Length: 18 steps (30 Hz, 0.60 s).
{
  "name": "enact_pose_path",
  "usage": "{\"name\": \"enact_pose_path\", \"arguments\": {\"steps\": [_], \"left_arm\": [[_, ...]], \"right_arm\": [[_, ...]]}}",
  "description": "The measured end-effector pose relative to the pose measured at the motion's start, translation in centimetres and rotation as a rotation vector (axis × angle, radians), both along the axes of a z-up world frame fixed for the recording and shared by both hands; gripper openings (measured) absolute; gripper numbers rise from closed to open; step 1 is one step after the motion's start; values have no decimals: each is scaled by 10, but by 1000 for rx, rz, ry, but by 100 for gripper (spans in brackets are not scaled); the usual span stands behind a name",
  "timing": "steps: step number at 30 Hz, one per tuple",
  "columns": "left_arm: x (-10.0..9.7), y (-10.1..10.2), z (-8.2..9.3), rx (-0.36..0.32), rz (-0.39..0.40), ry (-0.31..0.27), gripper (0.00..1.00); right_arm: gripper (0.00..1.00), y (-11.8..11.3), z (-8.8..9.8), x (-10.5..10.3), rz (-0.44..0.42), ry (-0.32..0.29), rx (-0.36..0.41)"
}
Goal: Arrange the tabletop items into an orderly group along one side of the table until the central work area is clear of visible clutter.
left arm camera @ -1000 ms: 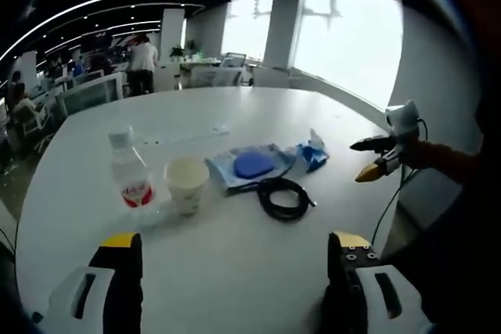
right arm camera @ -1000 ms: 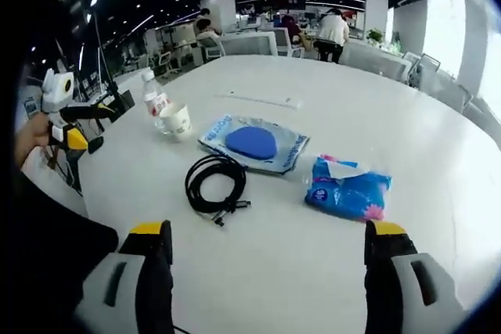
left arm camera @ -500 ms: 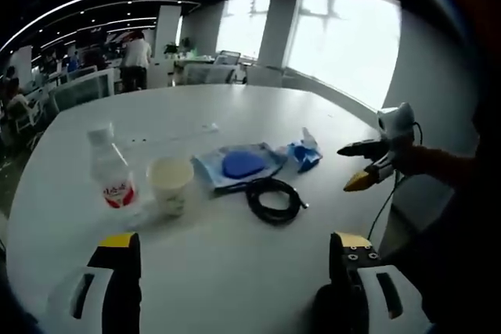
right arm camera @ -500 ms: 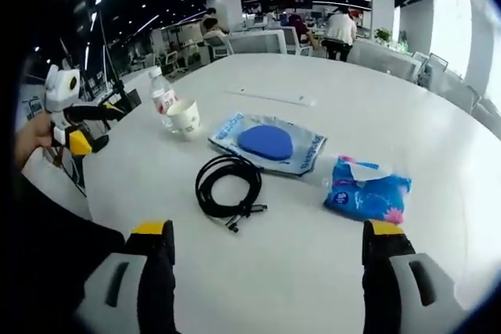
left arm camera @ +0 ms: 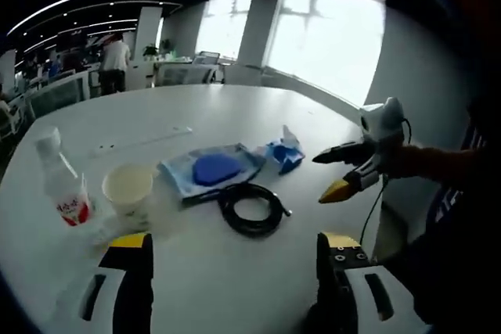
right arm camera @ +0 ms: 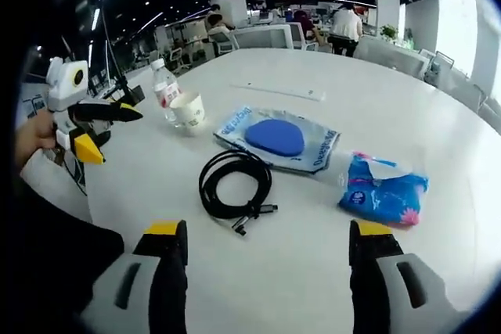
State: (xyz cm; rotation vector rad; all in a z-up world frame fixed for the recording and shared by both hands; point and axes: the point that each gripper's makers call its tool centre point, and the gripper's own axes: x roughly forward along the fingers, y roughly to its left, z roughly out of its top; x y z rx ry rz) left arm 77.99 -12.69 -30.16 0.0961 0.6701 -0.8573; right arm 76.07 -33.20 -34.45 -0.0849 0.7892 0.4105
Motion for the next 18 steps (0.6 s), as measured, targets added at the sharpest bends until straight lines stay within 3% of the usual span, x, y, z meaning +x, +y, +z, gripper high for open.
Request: {"name": "enact_pose_path", "arguments": {"steps": [10, 18], "left_arm": [[15, -31, -12, -25, -19, 30, 69], [13, -61, -32, 5, -126, 49, 61]], "right_arm": [[68, 6, -7, 9, 10, 15, 9], [55, 19, -20, 16, 41, 41, 25]]}}
